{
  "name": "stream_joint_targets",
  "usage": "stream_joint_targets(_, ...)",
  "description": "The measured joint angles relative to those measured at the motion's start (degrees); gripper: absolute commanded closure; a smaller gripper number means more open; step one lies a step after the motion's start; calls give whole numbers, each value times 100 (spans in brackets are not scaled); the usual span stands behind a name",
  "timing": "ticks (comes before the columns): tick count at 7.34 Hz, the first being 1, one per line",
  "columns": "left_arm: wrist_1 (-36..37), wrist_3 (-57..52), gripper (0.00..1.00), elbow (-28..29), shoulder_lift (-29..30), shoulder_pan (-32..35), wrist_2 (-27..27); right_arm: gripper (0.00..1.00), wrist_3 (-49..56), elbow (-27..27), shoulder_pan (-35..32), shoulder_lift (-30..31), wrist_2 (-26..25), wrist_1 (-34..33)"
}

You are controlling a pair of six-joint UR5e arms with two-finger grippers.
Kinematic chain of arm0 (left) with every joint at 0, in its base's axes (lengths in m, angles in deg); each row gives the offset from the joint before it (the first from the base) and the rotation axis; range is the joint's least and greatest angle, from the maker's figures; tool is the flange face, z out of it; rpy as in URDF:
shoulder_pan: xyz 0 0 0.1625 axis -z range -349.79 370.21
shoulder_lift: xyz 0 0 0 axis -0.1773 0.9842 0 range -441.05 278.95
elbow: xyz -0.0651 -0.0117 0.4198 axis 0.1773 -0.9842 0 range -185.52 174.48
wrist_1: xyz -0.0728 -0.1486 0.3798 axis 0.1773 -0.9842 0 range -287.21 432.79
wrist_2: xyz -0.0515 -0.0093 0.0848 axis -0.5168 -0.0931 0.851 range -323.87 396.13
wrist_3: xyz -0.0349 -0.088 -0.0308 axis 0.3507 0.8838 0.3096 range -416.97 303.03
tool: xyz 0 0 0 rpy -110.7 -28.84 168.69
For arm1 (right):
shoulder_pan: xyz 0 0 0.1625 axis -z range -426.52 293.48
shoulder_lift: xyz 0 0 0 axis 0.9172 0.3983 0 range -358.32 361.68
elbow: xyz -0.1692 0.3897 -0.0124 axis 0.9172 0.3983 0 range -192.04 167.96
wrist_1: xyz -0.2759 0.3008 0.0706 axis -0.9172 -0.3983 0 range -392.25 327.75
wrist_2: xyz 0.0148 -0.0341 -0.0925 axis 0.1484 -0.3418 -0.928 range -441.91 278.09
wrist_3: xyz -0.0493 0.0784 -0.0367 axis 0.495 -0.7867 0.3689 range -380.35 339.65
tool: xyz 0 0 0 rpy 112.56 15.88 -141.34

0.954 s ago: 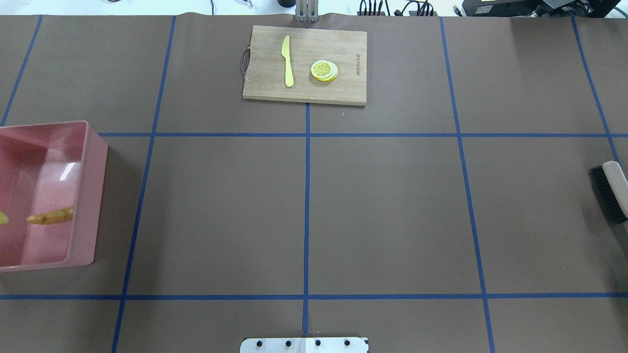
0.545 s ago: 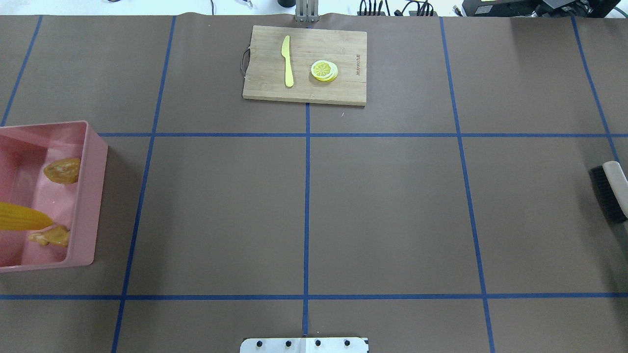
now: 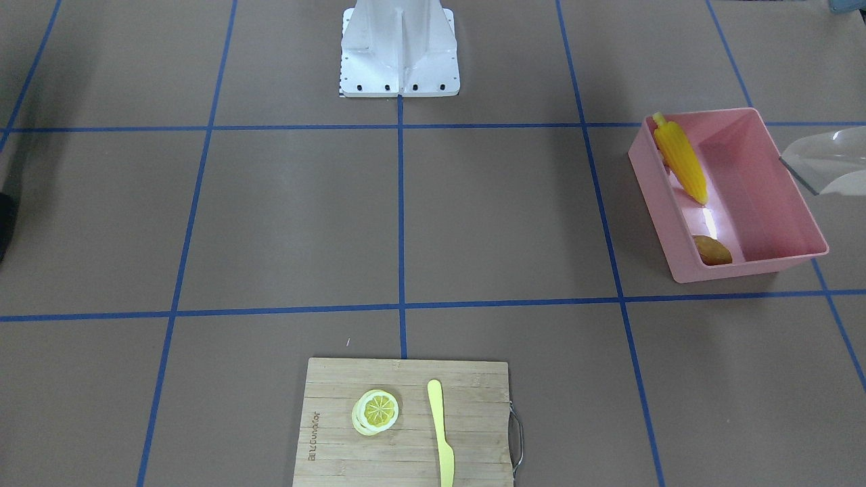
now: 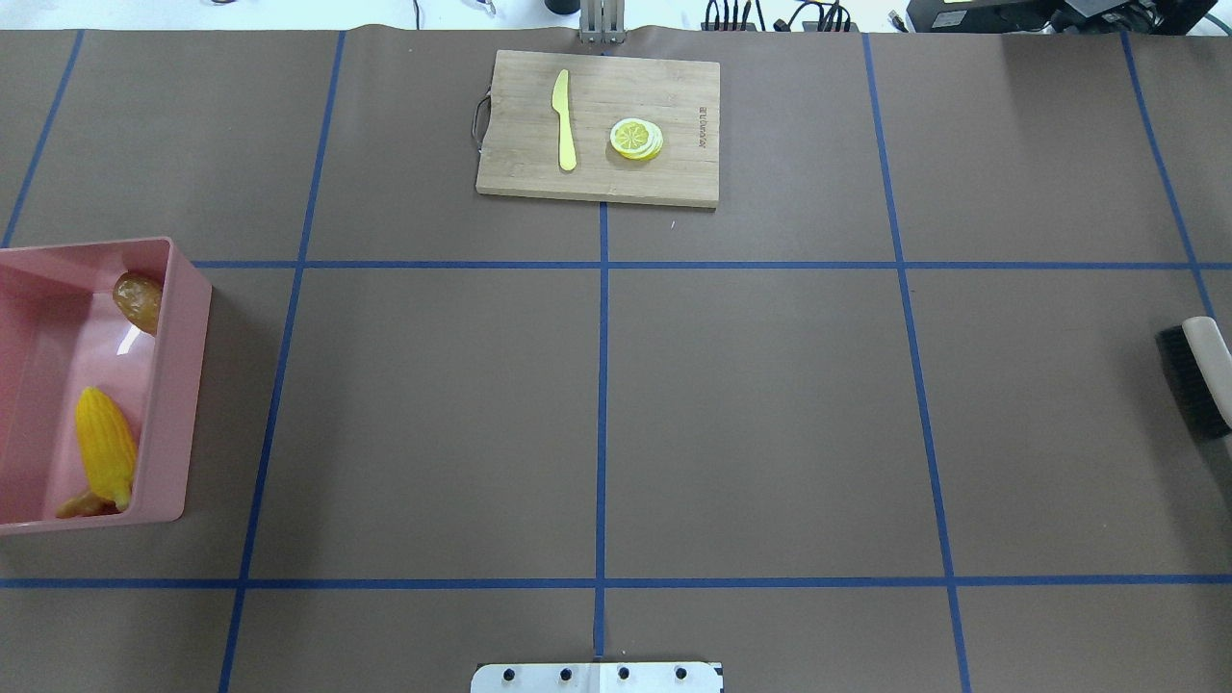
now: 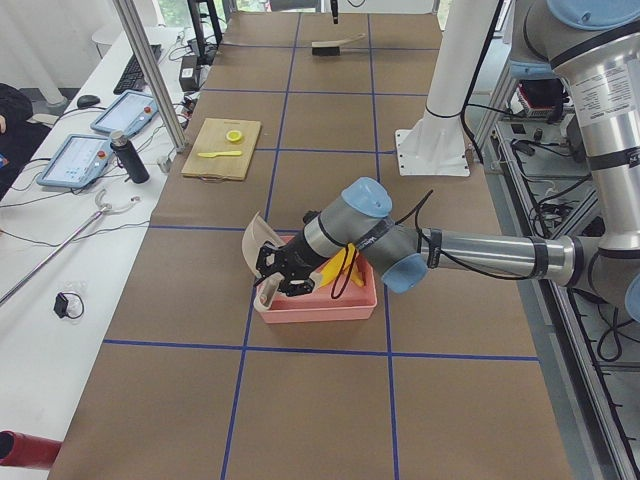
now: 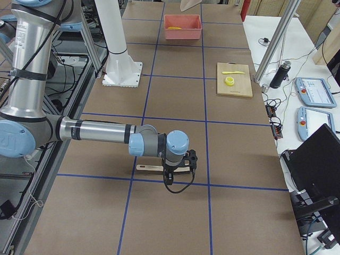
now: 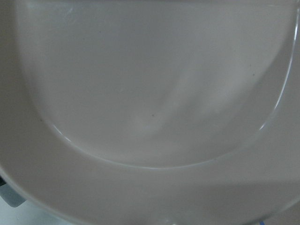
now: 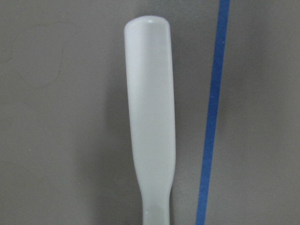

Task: Sweep and dump trash into bin
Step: 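Tip the dustpan over the pink bin to dump the vegetables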

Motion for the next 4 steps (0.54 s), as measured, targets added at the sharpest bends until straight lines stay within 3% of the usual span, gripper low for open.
stream_joint_targets(1, 56, 227, 100, 12, 2, 2, -183, 0, 352, 31, -184, -496, -206, -797)
stream_joint_targets(2, 80, 546, 100, 15, 4, 5, -419, 0, 504, 75, -258, -783, -396, -1173)
stream_joint_targets(4, 98, 1779, 100, 8, 4, 4, -1082, 0, 538, 146, -293, -946, -539, -1368)
